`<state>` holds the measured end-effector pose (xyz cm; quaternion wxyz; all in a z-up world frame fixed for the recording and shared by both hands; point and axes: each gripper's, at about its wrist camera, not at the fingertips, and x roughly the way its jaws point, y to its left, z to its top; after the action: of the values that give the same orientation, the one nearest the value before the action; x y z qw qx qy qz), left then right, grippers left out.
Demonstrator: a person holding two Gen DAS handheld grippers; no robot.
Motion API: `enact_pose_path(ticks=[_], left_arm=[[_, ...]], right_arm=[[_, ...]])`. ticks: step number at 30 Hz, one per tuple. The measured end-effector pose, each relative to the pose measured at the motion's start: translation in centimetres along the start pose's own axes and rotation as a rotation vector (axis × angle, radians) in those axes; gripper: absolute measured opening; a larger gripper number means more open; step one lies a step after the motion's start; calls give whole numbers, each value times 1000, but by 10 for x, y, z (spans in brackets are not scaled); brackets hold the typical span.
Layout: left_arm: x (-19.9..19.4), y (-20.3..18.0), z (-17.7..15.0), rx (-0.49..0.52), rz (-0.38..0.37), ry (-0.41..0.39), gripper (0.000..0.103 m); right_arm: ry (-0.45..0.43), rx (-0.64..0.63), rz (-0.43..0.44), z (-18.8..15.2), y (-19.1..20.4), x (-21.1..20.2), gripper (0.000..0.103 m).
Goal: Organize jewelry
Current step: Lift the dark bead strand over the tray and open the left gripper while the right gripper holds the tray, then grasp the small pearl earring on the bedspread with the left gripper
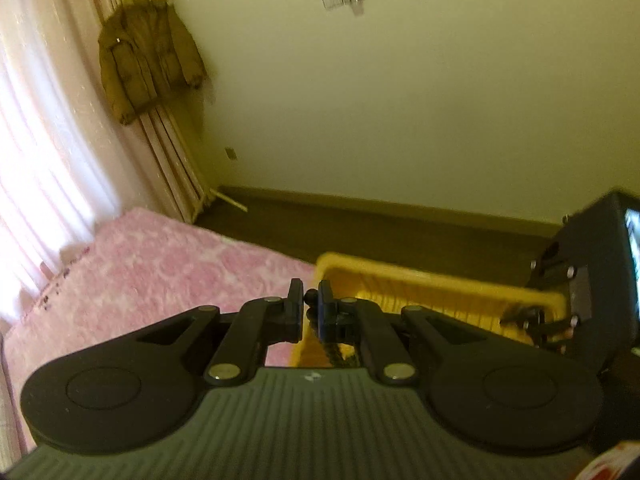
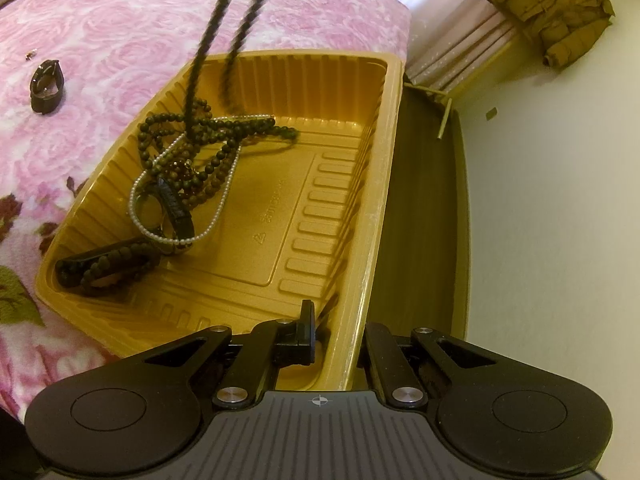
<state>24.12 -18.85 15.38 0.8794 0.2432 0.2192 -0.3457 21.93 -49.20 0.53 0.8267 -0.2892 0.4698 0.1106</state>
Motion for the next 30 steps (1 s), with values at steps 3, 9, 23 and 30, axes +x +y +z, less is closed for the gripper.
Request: enact_pose_path(ticks=[3,9,23,30], left_arm=[[9,-3,-10,-3,-15,23,6],[23,-10,-16,1,-42,56,6],[32,-10,-20,-55,-85,89,7],[28,2,-28,-118,-81,92,13]], right_arm=[[-1,5,3,-2,-1,1,5],[-4,13,11,-3,-4,2,5],[-5,19,16,-6,-7,2,5],[-5,21,16,-6,-7,2,5]])
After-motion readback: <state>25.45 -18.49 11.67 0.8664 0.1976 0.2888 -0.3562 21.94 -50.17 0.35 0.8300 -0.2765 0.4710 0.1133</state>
